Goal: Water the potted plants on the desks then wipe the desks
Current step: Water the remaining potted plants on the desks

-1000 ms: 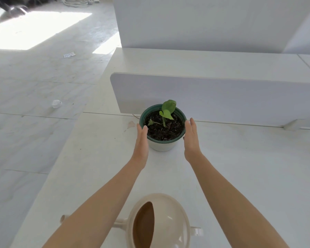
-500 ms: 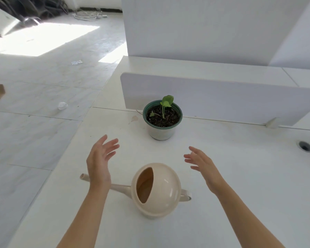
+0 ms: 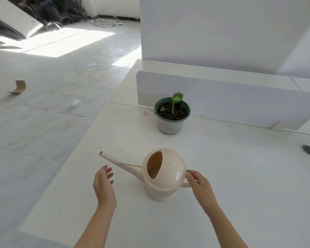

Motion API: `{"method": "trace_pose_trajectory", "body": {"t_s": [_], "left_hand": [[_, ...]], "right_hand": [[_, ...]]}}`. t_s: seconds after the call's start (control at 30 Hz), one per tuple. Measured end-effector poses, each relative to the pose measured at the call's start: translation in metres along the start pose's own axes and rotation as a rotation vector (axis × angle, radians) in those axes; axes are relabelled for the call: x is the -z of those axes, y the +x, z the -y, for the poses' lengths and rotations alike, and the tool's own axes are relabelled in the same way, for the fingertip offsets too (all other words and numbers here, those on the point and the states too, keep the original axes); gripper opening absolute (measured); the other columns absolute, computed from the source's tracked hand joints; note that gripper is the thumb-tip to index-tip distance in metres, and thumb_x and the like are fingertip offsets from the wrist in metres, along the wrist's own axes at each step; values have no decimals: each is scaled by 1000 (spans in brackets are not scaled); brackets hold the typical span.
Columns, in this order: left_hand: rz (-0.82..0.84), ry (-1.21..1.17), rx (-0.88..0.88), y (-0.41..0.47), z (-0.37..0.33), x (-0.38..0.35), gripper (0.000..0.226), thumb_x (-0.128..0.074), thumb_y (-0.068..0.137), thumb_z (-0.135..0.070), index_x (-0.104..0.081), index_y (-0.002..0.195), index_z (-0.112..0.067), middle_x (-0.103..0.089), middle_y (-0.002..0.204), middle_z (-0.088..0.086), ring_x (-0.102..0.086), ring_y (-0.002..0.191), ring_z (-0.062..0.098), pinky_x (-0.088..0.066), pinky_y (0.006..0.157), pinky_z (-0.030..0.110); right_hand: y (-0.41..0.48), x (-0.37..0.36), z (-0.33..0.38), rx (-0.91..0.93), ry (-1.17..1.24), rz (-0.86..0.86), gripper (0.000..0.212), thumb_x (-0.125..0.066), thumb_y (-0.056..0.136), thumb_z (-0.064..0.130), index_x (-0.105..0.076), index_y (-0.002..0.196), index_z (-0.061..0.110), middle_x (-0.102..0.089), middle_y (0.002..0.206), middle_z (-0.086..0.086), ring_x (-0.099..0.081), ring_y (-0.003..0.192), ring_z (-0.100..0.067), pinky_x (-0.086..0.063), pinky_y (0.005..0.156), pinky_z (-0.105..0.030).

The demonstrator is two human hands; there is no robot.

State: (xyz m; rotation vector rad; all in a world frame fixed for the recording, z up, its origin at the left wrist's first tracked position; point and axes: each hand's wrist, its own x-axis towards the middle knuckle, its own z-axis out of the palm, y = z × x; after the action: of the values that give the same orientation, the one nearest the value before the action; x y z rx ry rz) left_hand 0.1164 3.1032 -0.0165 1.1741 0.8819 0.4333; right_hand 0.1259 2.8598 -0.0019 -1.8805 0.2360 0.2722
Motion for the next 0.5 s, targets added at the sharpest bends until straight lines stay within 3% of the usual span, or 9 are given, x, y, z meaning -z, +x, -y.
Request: {"method": "trace_pose_trajectory", "body": {"t_s": [0.07, 0.13, 0.23, 0.33, 0.43, 0.5], "left_hand": [[104, -38, 113, 5, 2, -5, 37, -36, 97, -22, -44, 131, -14, -52, 118, 2, -49, 108, 19, -38, 91, 34], [227, -73, 129, 7, 1, -10, 42, -37, 97, -24, -38, 139, -19, -52, 122, -2, -48, 113, 18, -35, 100, 38], [305, -170, 135, 6, -3, -17, 43, -35, 98, -22, -34, 140, -14, -51, 120, 3, -49, 111, 22, -35, 102, 41], [312, -228, 152, 6, -6, -21, 36, -33, 99, -22, -38, 133, -14, -49, 122, 10, -49, 109, 26, -38, 96, 38], [335, -237, 159, 7, -5, -22, 21, -34, 98, -22, -41, 118, -19, -53, 113, 8, -49, 108, 26, -38, 95, 37], [341, -251, 164, 7, -7, -23, 25, -35, 98, -23, -41, 122, -18, -54, 107, 6, -51, 104, 25, -39, 93, 37]], "right_hand": [[-2, -5, -4, 5, 18, -31, 20, -47, 92, 25, -62, 104, 21, -64, 105, 6, -55, 100, -9, -37, 82, -22], [-3, -8, -6, 13, 28, -36, 21, -45, 93, 26, -60, 106, 21, -62, 106, 5, -54, 100, -8, -37, 81, -22], [0, -8, -8, 8, 34, -8, 19, -44, 93, 27, -60, 101, 20, -62, 103, 2, -54, 97, -9, -38, 76, -20], [3, -5, -7, -38, 32, 38, 22, -45, 93, 30, -58, 85, 13, -56, 86, -4, -51, 82, -16, -38, 71, -21], [8, -2, -3, -74, 41, 52, 31, -47, 92, 32, -52, 72, 8, -51, 74, -4, -47, 74, -16, -36, 68, -24], [12, -1, 0, -93, 77, 48, 35, -51, 90, 34, -49, 65, 9, -50, 68, -1, -47, 71, -15, -36, 70, -25]]}}
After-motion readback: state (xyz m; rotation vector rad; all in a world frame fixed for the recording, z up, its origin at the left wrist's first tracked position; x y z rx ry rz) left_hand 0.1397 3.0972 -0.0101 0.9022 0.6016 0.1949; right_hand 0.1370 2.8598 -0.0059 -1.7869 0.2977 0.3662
